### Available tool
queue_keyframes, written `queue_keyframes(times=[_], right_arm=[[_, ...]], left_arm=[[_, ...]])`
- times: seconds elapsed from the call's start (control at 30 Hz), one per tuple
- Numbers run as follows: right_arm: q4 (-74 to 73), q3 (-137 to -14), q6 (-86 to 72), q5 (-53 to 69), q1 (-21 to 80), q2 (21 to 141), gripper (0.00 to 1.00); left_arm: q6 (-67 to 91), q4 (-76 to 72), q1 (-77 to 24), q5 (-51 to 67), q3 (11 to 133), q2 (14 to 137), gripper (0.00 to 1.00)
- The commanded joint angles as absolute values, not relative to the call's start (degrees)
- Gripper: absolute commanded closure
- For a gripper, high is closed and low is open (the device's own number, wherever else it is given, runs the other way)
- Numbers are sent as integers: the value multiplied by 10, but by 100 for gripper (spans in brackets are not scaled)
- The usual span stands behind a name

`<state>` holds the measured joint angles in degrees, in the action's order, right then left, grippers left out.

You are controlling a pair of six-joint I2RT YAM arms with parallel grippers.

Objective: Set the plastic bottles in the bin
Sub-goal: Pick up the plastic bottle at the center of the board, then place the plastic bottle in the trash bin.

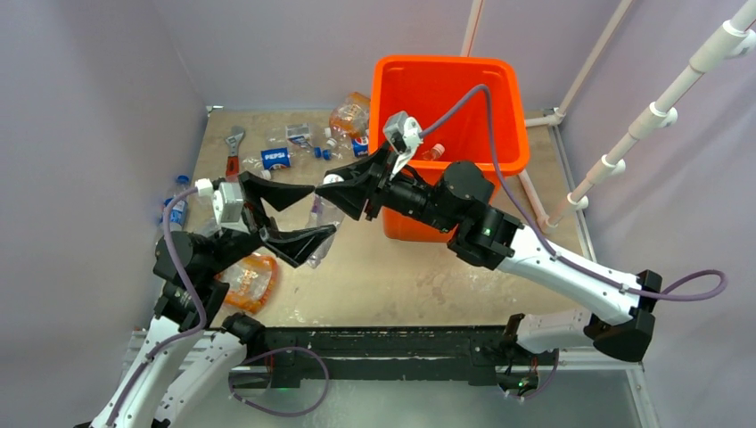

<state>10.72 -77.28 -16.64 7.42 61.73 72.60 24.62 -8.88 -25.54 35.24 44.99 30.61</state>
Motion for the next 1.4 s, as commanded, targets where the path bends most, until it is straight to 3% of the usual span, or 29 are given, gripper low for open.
queue_keyframes(times=[0.0,0.23,0.5,0.8,0.93,1.07,1.37], right_arm=[[92,-801,-129,3,614,670,100],[62,-880,-53,-121,614,612,100],[132,-898,22,-246,614,561,100],[147,-940,174,-467,600,654,100],[51,-977,47,-400,475,682,100],[31,-971,-2,-386,421,696,100],[26,-855,-192,-273,263,674,100]], left_arm=[[246,-67,-255,283,479,295,3],[257,-74,-255,180,478,258,1],[262,-77,-255,129,454,238,1],[279,-72,-255,94,431,261,1],[284,-55,-255,57,418,267,1],[289,-42,-255,27,407,272,1],[298,53,-255,-87,400,290,3]])
